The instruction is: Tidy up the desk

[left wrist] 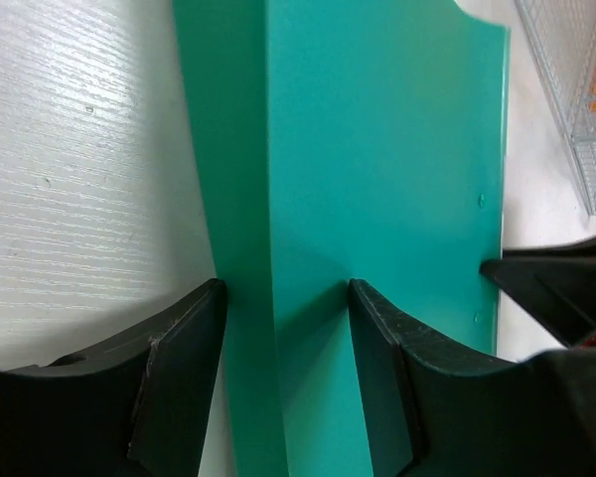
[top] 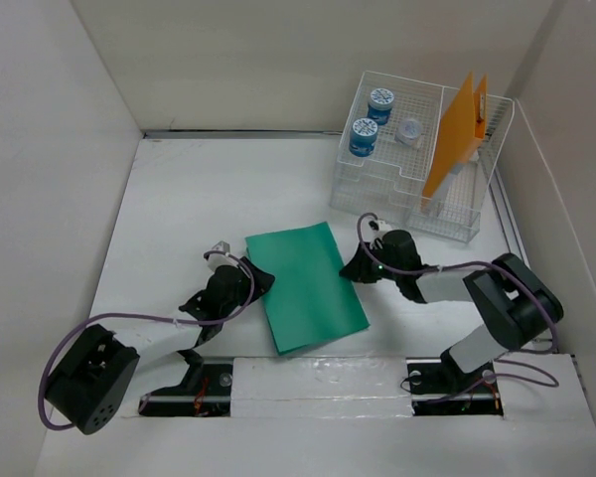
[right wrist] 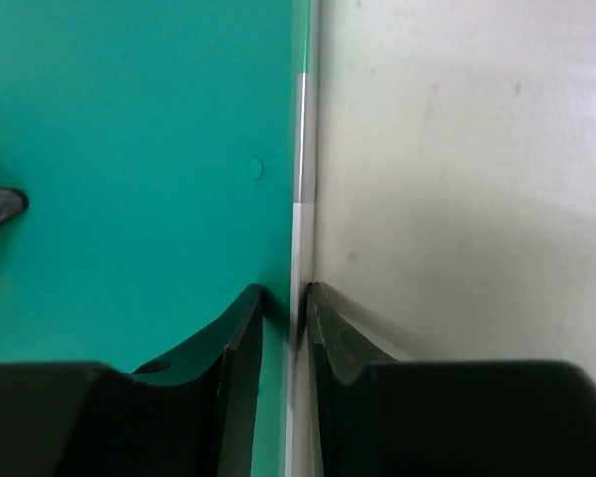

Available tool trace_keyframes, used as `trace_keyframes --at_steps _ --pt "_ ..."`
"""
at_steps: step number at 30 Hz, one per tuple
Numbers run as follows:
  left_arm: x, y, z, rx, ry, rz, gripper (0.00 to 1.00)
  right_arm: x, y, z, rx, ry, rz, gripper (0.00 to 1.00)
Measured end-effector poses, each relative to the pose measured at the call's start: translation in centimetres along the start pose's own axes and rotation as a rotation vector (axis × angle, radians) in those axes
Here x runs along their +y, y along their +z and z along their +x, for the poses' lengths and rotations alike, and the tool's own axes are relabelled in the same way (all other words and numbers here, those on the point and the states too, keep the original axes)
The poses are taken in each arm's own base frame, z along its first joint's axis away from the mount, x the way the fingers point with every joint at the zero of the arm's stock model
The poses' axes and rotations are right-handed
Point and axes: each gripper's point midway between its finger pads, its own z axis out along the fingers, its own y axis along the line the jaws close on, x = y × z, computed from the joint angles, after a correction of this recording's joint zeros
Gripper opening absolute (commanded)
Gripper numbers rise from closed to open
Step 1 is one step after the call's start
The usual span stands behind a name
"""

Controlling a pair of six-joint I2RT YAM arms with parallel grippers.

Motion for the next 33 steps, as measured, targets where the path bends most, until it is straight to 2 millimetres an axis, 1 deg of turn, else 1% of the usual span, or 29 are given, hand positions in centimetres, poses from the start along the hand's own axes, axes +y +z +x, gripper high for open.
trace_keyframes --at_steps 1,4,6,7,9,11,13,15,21,24,26,30,31,32,33 --pt "0.0 0.0 0.0 -0.001 0.001 0.002 0.48 0.0 -0.4 0.3 -0.002 0.011 -0.001 0.0" --pt "-0.4 -0.2 -0.2 -0.004 0.007 0.016 0.55 0.1 -2.3 1.3 0.001 0.039 0.019 0.0" --pt "-0.8 -0.5 -0.2 0.001 0.011 0.03 0.61 0.9 -3.8 1.0 -0.023 0.04 0.018 0.0" --pt "-1.0 -0.8 0.1 0.021 0.014 0.041 0.62 2.0 -4.6 0.5 -0.045 0.026 -0.002 0.0" --pt "-1.2 -1.4 0.7 0.051 0.024 0.056 0.64 4.2 -6.1 -1.2 -0.114 -0.006 -0.054 0.0" --pt "-1.3 -2.0 1.0 0.076 0.034 0.06 0.67 5.8 -7.6 -2.8 -0.177 -0.027 -0.09 0.0" --pt "-1.4 -2.4 1.2 0.096 0.043 0.063 0.68 6.6 -8.9 -4.2 -0.229 -0.038 -0.108 0.0" --pt "-1.7 -2.6 1.3 0.107 0.048 0.065 0.68 6.8 -9.6 -4.9 -0.257 -0.036 -0.109 0.0" --pt "-1.8 -2.8 1.6 0.13 0.056 0.068 0.68 6.0 -10.5 -5.3 -0.266 -0.005 -0.084 0.0" --pt "-2.0 -2.7 1.9 0.14 0.044 0.096 0.68 5.9 -10.6 -5.3 -0.259 0.005 -0.083 0.0" --pt "-1.6 -2.5 2.4 0.163 0.04 0.085 0.68 5.8 -10.6 -5.2 -0.252 0.01 -0.085 0.0" --pt "-1.8 -2.2 2.4 0.163 0.046 0.095 0.68 5.6 -10.4 -4.9 -0.241 0.024 -0.086 0.0" --pt "-1.8 -2.2 2.4 0.162 0.052 0.095 0.68 5.5 -10.4 -4.7 -0.237 0.031 -0.088 0.0" --pt "-1.8 -2.1 2.4 0.162 0.057 0.091 0.61 5.3 -10.2 -4.3 -0.231 0.038 -0.089 0.0" --pt "-1.7 -2.0 2.3 0.16 0.06 0.085 0.59 5.0 -10.1 -3.9 -0.223 0.045 -0.089 0.0"
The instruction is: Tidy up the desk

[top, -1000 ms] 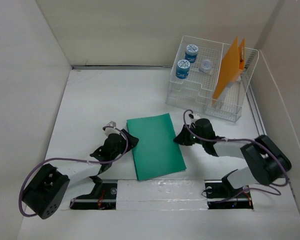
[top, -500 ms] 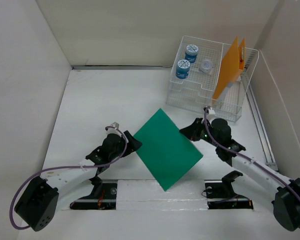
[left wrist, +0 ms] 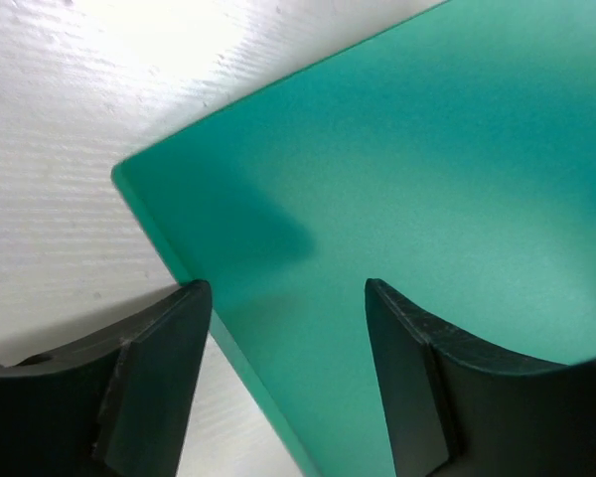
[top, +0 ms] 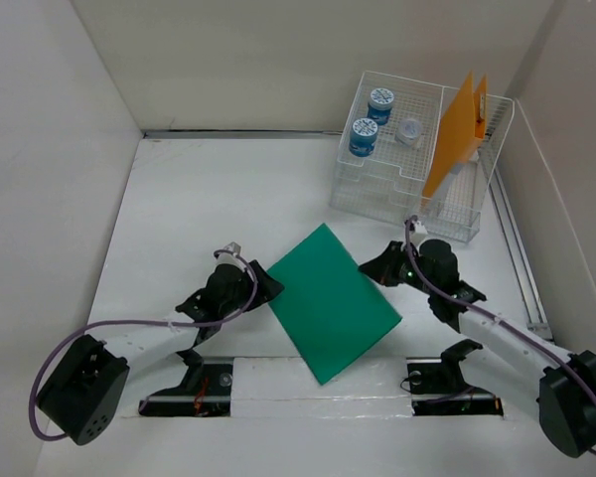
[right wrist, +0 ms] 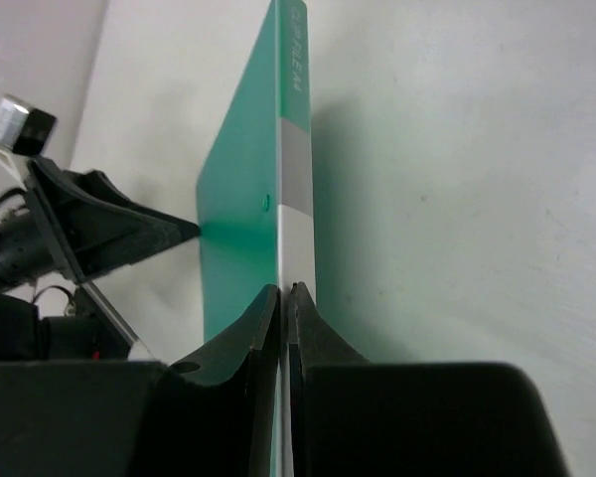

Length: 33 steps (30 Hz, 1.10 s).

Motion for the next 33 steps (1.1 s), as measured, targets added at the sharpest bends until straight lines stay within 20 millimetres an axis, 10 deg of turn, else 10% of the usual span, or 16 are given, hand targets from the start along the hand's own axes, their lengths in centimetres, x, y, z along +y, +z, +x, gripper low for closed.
trace_keyframes --at_steps 10,13,18,24,26,33 --pt "1.2 1.8 -1.8 -0.086 0.031 -0.063 0.27 -5.5 0.6 9.7 0.275 0.083 0.163 0.01" --pt "1.1 2.3 -0.6 -0.036 0.029 -0.054 0.03 -3.9 1.1 11.0 0.326 0.08 0.096 0.28" --pt "0.8 2.7 0.0 -0.009 0.027 -0.035 0.0 -2.7 1.5 12.3 0.376 0.108 0.035 0.67" --pt "0.5 3.2 0.1 -0.005 0.026 -0.011 0.0 -1.4 2.4 12.3 0.384 0.119 -0.025 0.72" --pt "0.3 3.4 0.1 -0.005 0.025 0.002 0.0 -0.8 3.4 12.5 0.4 0.123 -0.047 0.69" --pt "-0.1 3.6 0.4 -0.007 0.014 0.045 0.0 -0.7 6.5 13.6 0.447 0.151 -0.06 0.0"
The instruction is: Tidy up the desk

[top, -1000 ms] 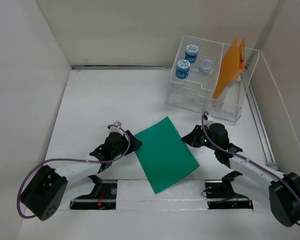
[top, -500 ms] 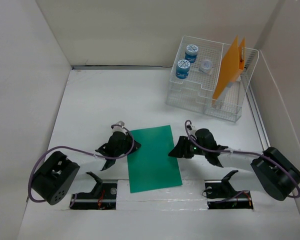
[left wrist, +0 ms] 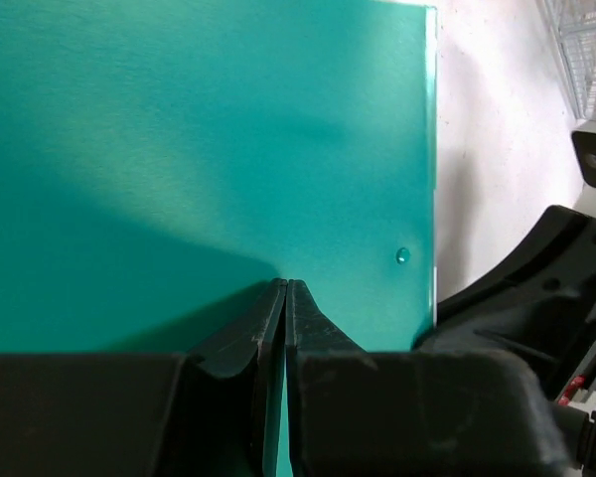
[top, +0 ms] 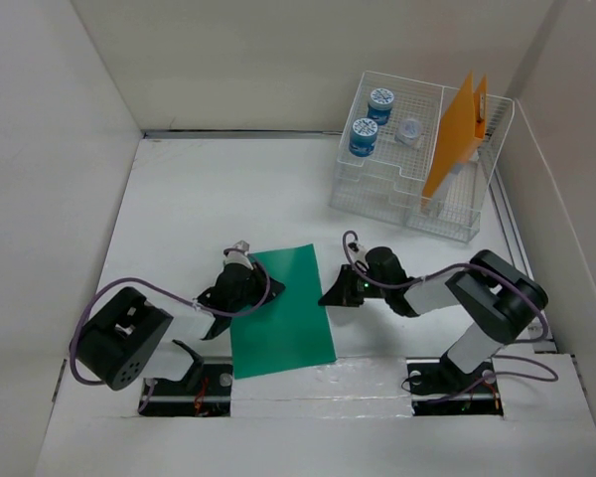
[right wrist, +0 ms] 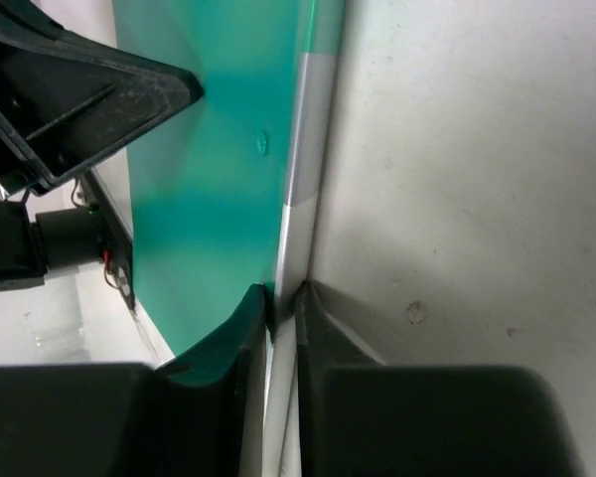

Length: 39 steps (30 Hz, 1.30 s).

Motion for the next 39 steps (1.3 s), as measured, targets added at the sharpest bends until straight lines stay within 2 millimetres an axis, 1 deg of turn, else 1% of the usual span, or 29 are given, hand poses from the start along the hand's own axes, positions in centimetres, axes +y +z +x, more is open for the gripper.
trace_keyframes --at_steps 5,6,7,8,9,10,11,13,16,17,19,21,22,24,28,30,31,32,33,34,36,39 --pt "-0.2 -0.3 0.1 0.0 -0.004 0.014 0.0 0.2 0.1 -0.2 -0.023 0.018 0.014 0.0" --pt "0.2 -0.4 0.5 0.014 -0.004 -0.003 0.1 0.3 0.0 -0.2 -0.032 0.016 0.021 0.0" --pt "-0.3 -0.6 0.2 0.004 -0.002 0.016 0.21 0.4 -0.2 -0.2 -0.042 0.012 0.025 0.0" --pt "-0.4 -0.8 0.2 0.012 0.003 0.014 0.33 0.5 -0.5 -0.3 -0.057 0.01 0.034 0.0" --pt "-0.8 -1.1 0.1 0.012 0.011 0.022 0.47 0.8 -1.0 -0.7 -0.081 0.001 0.041 0.0" --pt "-1.5 -1.5 -0.3 0.007 0.021 0.036 0.65 1.0 -1.7 -1.1 -0.105 -0.008 0.051 0.0" --pt "-2.2 -1.9 -0.8 -0.003 0.037 0.05 0.7 1.2 -2.3 -1.5 -0.132 -0.019 0.058 0.0" --pt "-4.3 -2.9 -2.4 -0.037 0.047 0.092 0.76 1.7 -3.9 -3.0 -0.201 -0.04 0.07 0.0" --pt "-6.7 -4.5 -5.5 -0.111 0.062 0.143 0.79 2.4 -6.6 -5.9 -0.326 -0.07 0.078 0.0" --pt "-6.9 -5.0 -6.6 -0.139 0.062 0.145 0.79 2.6 -7.3 -6.6 -0.36 -0.078 0.082 0.0" --pt "-6.4 -5.4 -8.2 -0.179 0.054 0.129 0.78 2.5 -8.6 -7.7 -0.412 -0.09 0.099 0.0" --pt "-5.1 -5.4 -8.6 -0.181 0.039 0.087 0.77 2.4 -9.6 -8.1 -0.438 -0.102 0.11 0.0" --pt "-4.4 -5.4 -8.4 -0.168 0.032 0.066 0.77 2.4 -9.7 -8.1 -0.439 -0.103 0.111 0.0" --pt "-3.2 -5.1 -7.2 -0.127 0.024 0.046 0.77 2.3 -10.2 -8.3 -0.444 -0.104 0.113 0.0" --pt "0.2 -5.0 -3.6 -0.031 -0.005 -0.022 0.76 2.0 -10.7 -8.3 -0.442 -0.101 0.116 0.0" --pt "2.1 -5.2 -2.1 0.003 -0.023 -0.067 0.75 1.6 -10.6 -7.9 -0.42 -0.104 0.127 0.0" --pt "2.0 -5.4 -2.1 -0.004 -0.027 -0.056 0.76 1.2 -10.5 -7.6 -0.405 -0.102 0.14 0.06" --pt "1.9 -5.6 -2.3 -0.019 -0.026 -0.053 0.76 0.7 -10.4 -7.3 -0.391 -0.096 0.154 0.16" --pt "1.8 -5.8 -2.4 -0.03 -0.025 -0.049 0.76 0.2 -10.3 -6.9 -0.372 -0.087 0.175 0.41" --pt "1.9 -6.0 -2.4 -0.039 -0.023 -0.047 0.77 -0.5 -10.2 -6.4 -0.352 -0.074 0.199 0.52" --pt "2.3 -6.3 -2.0 -0.046 -0.024 -0.054 0.77 -2.0 -9.9 -5.3 -0.31 -0.054 0.25 0.68" --pt "2.6 -6.3 -1.4 -0.033 -0.018 -0.069 0.76 -4.0 -9.8 -3.6 -0.249 -0.013 0.319 0.76"
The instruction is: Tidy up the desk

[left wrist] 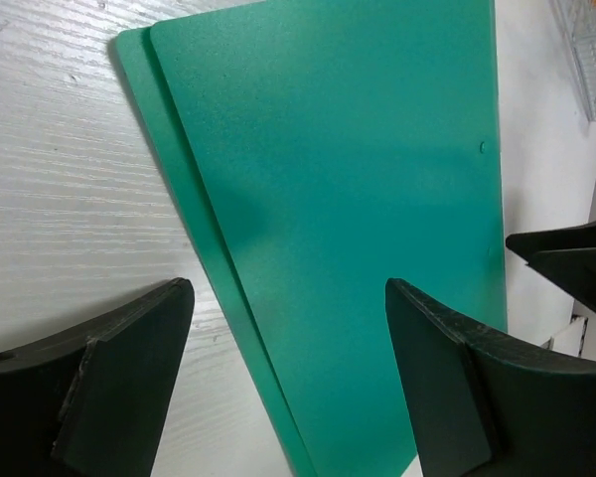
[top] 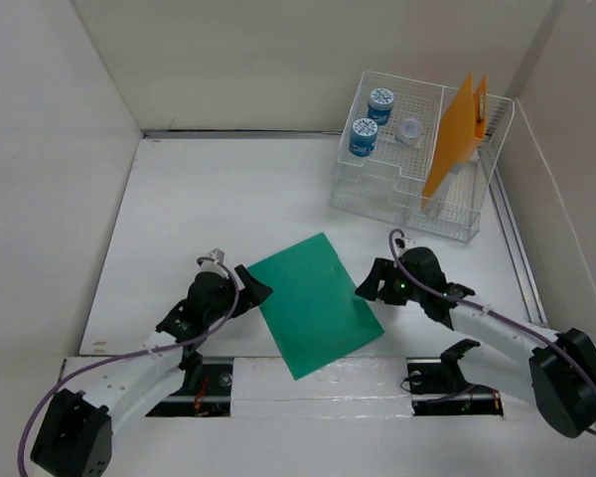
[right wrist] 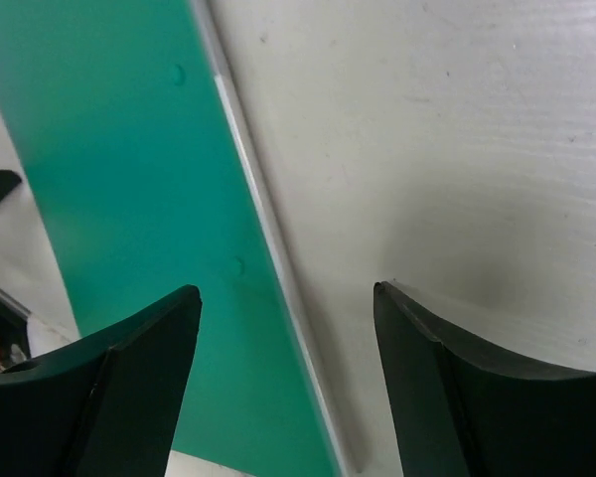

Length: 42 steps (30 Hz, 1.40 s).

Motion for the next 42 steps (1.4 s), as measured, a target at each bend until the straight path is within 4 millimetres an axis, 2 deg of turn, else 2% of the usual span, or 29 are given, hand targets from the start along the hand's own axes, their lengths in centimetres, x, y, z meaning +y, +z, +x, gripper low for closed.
trace_keyframes --at_steps 3,7,11,13,17,18,21,23,25,26,28,29,30,33,36,39,40,41,42 --pt "0.0 0.3 0.2 0.008 0.003 -0.004 0.73 -0.7 0.5 1.3 0.062 0.013 0.022 0.76" --pt "-0.5 1.0 0.3 0.026 -0.001 0.019 0.65 0.3 1.6 1.4 0.13 0.002 -0.026 0.71" --pt "-0.8 1.8 0.3 0.027 -0.004 0.044 0.63 1.8 2.6 1.7 0.182 -0.009 -0.105 0.69" --pt "-1.3 2.1 -0.2 0.0 0.002 0.07 0.62 2.4 2.9 2.0 0.205 -0.026 -0.135 0.63" --pt "-0.8 2.6 -0.7 -0.028 -0.001 0.056 0.61 2.8 3.2 2.2 0.218 -0.046 -0.164 0.57" --pt "-0.8 2.8 -1.0 -0.038 0.0 0.055 0.61 2.9 3.3 2.3 0.221 -0.048 -0.176 0.49" --pt "-0.8 3.1 -1.3 -0.056 0.005 0.055 0.61 3.2 3.2 3.6 0.253 -0.038 -0.21 0.38" --pt "-0.8 3.4 -1.6 -0.069 0.008 0.056 0.61 3.6 2.9 4.9 0.286 -0.025 -0.24 0.4" --pt "-0.9 3.6 -1.6 -0.07 0.004 0.062 0.6 4.4 2.6 5.8 0.312 -0.009 -0.278 0.56" --pt "-1.1 3.7 -1.5 -0.064 0.009 0.07 0.6 5.1 2.5 6.1 0.32 -0.009 -0.31 0.57" --pt "-1.4 3.9 -1.5 -0.064 0.011 0.082 0.6 6.2 2.5 6.9 0.329 -0.015 -0.366 0.5" --pt "-1.6 4.0 -1.4 -0.066 0.016 0.088 0.6 6.5 2.4 7.9 0.354 0.014 -0.394 0.46" --pt "-1.9 4.0 -1.2 -0.063 0.023 0.095 0.6 6.5 2.4 7.9 0.355 0.015 -0.394 0.46" --pt "-3.0 4.2 -0.4 -0.052 0.041 0.11 0.6 7.2 2.5 8.4 0.355 0.046 -0.42 0.54" --pt "-4.4 4.0 1.8 0.023 0.053 0.152 0.6 8.2 2.9 8.5 0.329 0.044 -0.445 0.57" --pt "-4.7 3.8 2.3 0.044 0.04 0.159 0.6 8.5 3.2 8.1 0.28 0.061 -0.438 0.58" --pt "-4.7 3.8 2.3 0.044 0.037 0.159 0.6 8.4 3.2 8.0 0.264 0.067 -0.434 0.52" --pt "-4.7 3.8 2.4 0.046 0.033 0.159 0.6 8.4 3.4 7.9 0.247 0.074 -0.424 0.31" --pt "-4.7 3.7 2.4 0.047 0.03 0.158 0.6 8.2 3.6 7.7 0.23 0.083 -0.408 0.21"
